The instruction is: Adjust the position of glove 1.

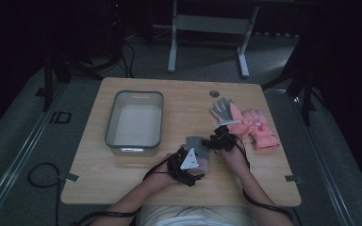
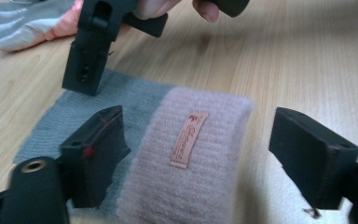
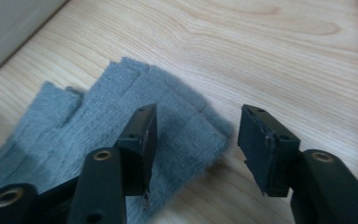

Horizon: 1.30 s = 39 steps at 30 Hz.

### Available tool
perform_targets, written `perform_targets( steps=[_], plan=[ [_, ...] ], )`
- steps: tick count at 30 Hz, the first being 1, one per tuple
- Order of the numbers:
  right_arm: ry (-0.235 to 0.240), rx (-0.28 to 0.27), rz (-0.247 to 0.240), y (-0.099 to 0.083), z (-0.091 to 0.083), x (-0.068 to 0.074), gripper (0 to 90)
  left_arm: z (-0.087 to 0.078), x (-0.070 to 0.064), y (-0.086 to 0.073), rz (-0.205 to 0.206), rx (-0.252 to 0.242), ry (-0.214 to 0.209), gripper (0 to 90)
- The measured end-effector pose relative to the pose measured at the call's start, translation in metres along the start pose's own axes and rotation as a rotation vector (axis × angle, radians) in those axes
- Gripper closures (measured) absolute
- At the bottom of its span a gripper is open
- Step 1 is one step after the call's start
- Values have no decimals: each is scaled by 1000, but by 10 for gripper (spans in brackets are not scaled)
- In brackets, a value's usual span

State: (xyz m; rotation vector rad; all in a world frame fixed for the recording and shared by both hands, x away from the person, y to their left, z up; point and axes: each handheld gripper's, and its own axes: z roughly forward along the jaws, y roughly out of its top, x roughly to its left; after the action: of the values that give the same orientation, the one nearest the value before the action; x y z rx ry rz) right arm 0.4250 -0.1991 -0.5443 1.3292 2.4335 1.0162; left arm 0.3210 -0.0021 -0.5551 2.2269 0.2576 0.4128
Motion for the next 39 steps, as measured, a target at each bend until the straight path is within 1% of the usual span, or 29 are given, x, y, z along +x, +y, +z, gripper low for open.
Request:
perform_targets(
  steps=[1, 2, 3, 4, 5, 6, 7, 9, 10, 12, 15, 16, 17, 18, 19, 21, 22, 23, 25, 26, 27, 29, 31, 32, 34, 36, 37, 39],
  plan=[
    [2, 11, 7, 0, 3, 0, 436, 1, -1, -1, 14, 10, 6, 236],
    [8, 15, 9, 0, 4, 0, 437, 5, -1, -2, 28, 37, -6, 259],
    [12, 21, 9, 0, 5, 0, 437, 7, -2, -2, 45, 55, 9, 269],
    [15, 27, 10, 0, 6, 0, 439, 7, -2, -2, 45, 55, 9, 305],
    [15, 27, 10, 0, 6, 0, 439, 9, -4, -2, 67, 71, 37, 305],
    [14, 27, 6, 0, 7, 1, 442, 10, -6, 0, 80, 78, 53, 331],
    [14, 34, 5, 1, 7, 2, 461, 11, -7, 0, 89, 88, 70, 373],
    [20, 39, 3, 2, 7, 4, 487, 12, -6, 1, 93, 100, 74, 393],
    [23, 37, 7, 2, 8, 4, 503, 13, -7, 0, 104, 102, 81, 411],
    [34, 38, 13, 3, 8, 5, 523, 13, -6, 0, 106, 103, 82, 462],
    [56, 45, 25, 4, 10, 8, 556, 10, 3, -3, 53, 75, 35, 537],
    [56, 45, 25, 4, 10, 8, 556, 10, 3, -3, 53, 75, 35, 555],
    [64, 49, 32, 5, 11, 9, 565, 8, 6, -3, 38, 72, 19, 555],
    [86, 57, 39, 7, 13, 12, 594, 8, 8, -4, 24, 66, 9, 589],
    [100, 60, 45, 8, 14, 12, 616, 7, 10, -5, 5, 56, -3, 602],
    [142, 71, 70, 10, 17, 13, 664, 6, 11, -5, 0, 55, -9, 622],
    [142, 71, 70, 10, 17, 13, 664, 5, 13, -5, -5, 59, -17, 622],
    [154, 74, 77, 10, 18, 15, 694, 5, 13, -6, -16, 54, -22, 629],
    [170, 74, 71, 12, 18, 17, 727, 4, 15, -5, -23, 60, -29, 639],
    [168, 71, 64, 12, 17, 18, 736, 3, 15, -5, -28, 63, -31, 643],
    [169, 56, 60, 13, 14, 19, 745, 2, 16, -3, -35, 67, -34, 648],
    [175, 45, 68, 13, 11, 19, 747, 0, 17, -2, -36, 73, -38, 650],
    [201, 20, 84, 15, 5, 17, 748, -2, 19, 0, -29, 81, -36, 654],
    [206, 1, 87, 17, -1, 16, 749, -6, 22, 3, -30, 78, -43, 657],
    [206, -18, 84, 20, -8, 17, 750, -8, 23, 5, -27, 71, -40, 658],
    [207, -37, 82, 24, -14, 16, 751, -15, 28, 14, -22, 52, -42, 658],
    [208, -45, 84, 26, -18, 16, 752, -15, 28, 14, -22, 52, -42, 659],
    [206, -64, 79, 29, -25, 16, 752, -23, 31, 25, -4, 50, -40, 660]
  ],
)
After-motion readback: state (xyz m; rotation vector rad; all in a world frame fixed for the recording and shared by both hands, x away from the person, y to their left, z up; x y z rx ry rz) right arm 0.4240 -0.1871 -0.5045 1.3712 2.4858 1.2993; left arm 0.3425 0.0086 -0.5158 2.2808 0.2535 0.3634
